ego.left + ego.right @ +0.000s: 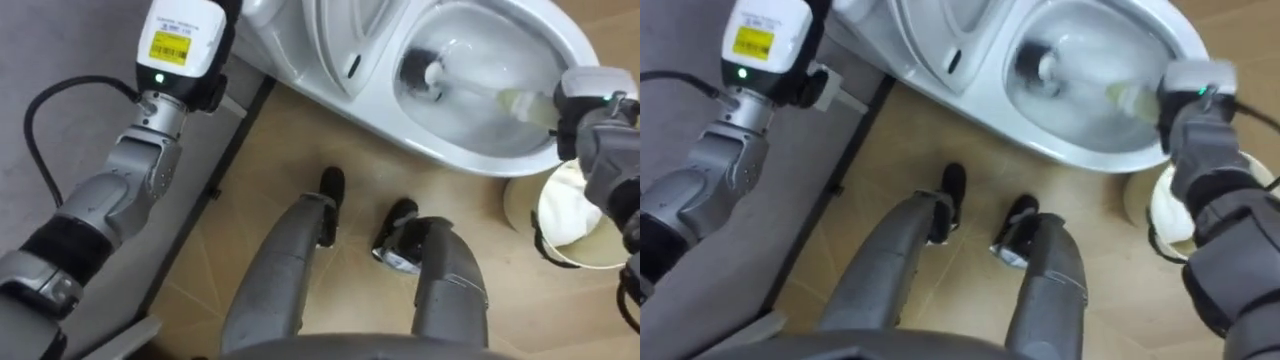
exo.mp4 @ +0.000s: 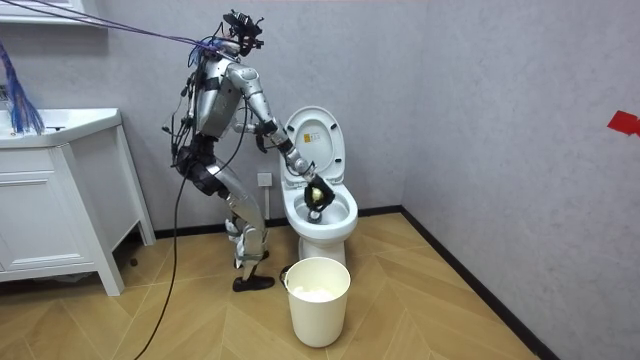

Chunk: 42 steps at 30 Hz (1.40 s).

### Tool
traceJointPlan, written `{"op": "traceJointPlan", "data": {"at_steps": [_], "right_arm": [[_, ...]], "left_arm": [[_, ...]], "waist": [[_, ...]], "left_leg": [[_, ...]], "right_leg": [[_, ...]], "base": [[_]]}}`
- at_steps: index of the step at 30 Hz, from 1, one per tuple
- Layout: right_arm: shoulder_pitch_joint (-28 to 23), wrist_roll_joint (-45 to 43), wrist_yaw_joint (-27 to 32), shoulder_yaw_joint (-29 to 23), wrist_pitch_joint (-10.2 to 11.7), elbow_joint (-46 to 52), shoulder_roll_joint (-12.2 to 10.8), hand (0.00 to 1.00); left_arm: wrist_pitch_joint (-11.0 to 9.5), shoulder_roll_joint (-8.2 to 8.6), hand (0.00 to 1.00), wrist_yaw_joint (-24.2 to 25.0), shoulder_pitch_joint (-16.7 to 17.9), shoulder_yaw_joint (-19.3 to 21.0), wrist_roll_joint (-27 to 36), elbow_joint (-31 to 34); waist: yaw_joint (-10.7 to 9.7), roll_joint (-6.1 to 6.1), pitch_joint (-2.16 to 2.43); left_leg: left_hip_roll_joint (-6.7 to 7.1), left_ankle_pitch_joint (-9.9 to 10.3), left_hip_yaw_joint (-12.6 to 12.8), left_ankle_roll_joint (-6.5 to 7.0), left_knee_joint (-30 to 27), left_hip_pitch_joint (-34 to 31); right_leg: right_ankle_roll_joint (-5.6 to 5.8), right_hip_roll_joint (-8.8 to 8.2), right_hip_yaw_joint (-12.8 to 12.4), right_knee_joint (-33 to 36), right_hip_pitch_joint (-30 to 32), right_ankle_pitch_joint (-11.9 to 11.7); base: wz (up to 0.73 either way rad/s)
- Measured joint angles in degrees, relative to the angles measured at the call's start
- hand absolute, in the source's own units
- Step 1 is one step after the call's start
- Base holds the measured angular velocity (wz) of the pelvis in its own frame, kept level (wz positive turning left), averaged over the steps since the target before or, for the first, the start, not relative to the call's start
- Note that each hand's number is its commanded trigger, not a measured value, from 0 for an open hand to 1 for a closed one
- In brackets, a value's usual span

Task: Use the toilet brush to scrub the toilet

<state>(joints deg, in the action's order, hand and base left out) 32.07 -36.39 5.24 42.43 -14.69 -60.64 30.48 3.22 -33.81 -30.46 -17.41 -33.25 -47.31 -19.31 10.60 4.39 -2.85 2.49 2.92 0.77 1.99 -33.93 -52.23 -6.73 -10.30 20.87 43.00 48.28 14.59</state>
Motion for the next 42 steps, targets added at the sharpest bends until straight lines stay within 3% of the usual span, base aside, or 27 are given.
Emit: {"op": "traceJointPlan", "data": {"at_steps": [4,8,12,15,18,23,28,30,31,33,35,38,42], "right_arm": [[-3.6,-0.2,-2.5,0.2,-3.4,8.4,0.1,1.00],[-7.4,-0.3,-6.8,0.1,-8.7,19.2,0.4,1.00],[-11.2,-3.2,-10.3,-1.2,-11.9,27.7,1.0,1.00],[-14.6,-7.9,-13.8,-3.5,-12.7,34.1,2.5,1.00],[-17.6,-10.3,-16.6,-4.1,-12.7,40.0,4.9,1.00],[-20.3,-11.5,-19.6,-6.0,-12.7,41.6,5.3,1.00],[-24.0,-13.5,-20.4,-8.9,-10.6,40.8,3.0,1.00],[-25.4,-13.7,-20.4,-11.0,-7.3,38.9,2.4,1.00],[-25.6,-13.8,-20.4,-11.4,-6.6,38.7,2.4,1.00],[-27.2,-13.8,-20.4,-13.4,-3.8,37.0,1.4,1.00],[-29.4,-13.9,-20.3,-15.0,-2.6,36.3,0.5,1.00],[-34.7,-15.3,-19.7,-18.1,-0.8,37.6,-0.2,1.00],[-41.7,-18.2,-19.6,-23.2,1.0,38.1,-4.0,1.00]], "left_arm": [[-0.7,-0.63,0.00,0.3,1.3,1.1,0.4,0.2],[-0.8,-0.79,0.00,0.2,5.1,3.9,0.5,2.4],[-0.8,-0.80,0.00,-1.8,7.1,4.1,0.6,2.9],[-1.0,-0.80,0.00,-2.4,9.0,4.8,0.6,3.7],[-1.7,-0.83,0.00,-2.0,10.3,5.7,1.3,3.8],[-2.5,-0.78,0.00,-0.2,11.0,5.5,2.9,2.2],[-3.6,-0.54,0.00,1.8,12.5,5.9,2.8,0.0],[-4.3,-0.42,0.00,3.5,12.6,6.2,2.8,-1.2],[-4.5,-0.29,0.00,3.8,12.7,6.4,2.8,-1.4],[-5.4,0.71,0.00,5.0,14.1,7.4,2.9,-2.2],[-5.6,2.27,0.00,6.3,15.4,8.9,2.8,-2.1],[-5.9,3.97,0.00,7.9,20.2,11.3,2.9,-1.1],[-6.1,7.11,0.00,10.7,27.9,15.4,2.9,1.6]], "waist": [[-0.1,0.73,0.00],[-0.5,0.94,0.17],[-1.5,1.05,0.45],[-2.2,1.00,1.12],[-2.6,1.05,1.19],[-2.7,0.56,1.21],[-3.1,-1.53,1.20],[-3.7,-2.31,1.06],[-3.8,-2.47,1.02],[-4.0,-3.26,1.05],[-4.0,-3.56,1.12],[-4.1,-4.01,1.44],[-4.8,-4.66,1.83]], "left_leg": [[-1.41,0.2,-1.1,-1.12,0.7,1.3],[-3.01,1.0,-1.2,-2.20,0.7,1.8],[-3.17,1.5,-1.8,-2.96,0.7,1.8],[-3.05,1.7,-2.2,-3.15,0.6,1.9],[-3.15,2.0,-2.7,-3.02,0.2,2.5],[-2.99,2.9,-2.0,-2.94,1.2,6.2],[-2.60,3.0,-1.0,-2.74,2.8,11.1],[-2.50,3.1,-0.8,-2.67,3.2,13.9],[-2.49,3.1,-0.8,-2.64,3.2,14.4],[-2.42,3.2,-0.6,-2.46,3.7,17.0],[-2.39,3.5,-0.6,-2.43,4.1,19.7],[-2.24,4.1,-0.5,-2.16,5.9,23.9],[-1.38,4.2,-0.5,-2.08,10.1,31.3]], "right_leg": [[-0.60,2.06,1.1,-3.0,-2.4,-0.8],[-1.53,4.05,1.1,-5.1,-3.5,-1.1],[-2.59,4.60,1.2,-5.6,-3.6,-1.1],[-2.70,4.68,1.2,-5.7,-3.8,-1.0],[-2.63,5.09,1.3,-6.2,-4.9,-0.9],[-2.00,4.88,0.8,-6.5,-8.1,0.2],[-1.76,4.44,-0.2,-6.8,-11.9,0.9],[-1.47,4.32,0.1,-7.6,-14.8,1.5],[-1.37,4.31,0.1,-7.8,-15.4,1.6],[-0.93,4.45,0.1,-8.9,-18.4,2.0],[-0.12,4.89,-0.2,-10.5,-21.5,2.3],[0.79,5.15,-0.3,-12.9,-25.9,2.4],[1.53,5.27,-0.3,-16.9,-33.3,2.3]], "base": [[-0.07],[-0.12],[-0.02],[0.01],[-0.01],[-0.01],[-0.01],[0.08],[0.05],[0.04],[0.00],[-0.02],[0.10]]}}
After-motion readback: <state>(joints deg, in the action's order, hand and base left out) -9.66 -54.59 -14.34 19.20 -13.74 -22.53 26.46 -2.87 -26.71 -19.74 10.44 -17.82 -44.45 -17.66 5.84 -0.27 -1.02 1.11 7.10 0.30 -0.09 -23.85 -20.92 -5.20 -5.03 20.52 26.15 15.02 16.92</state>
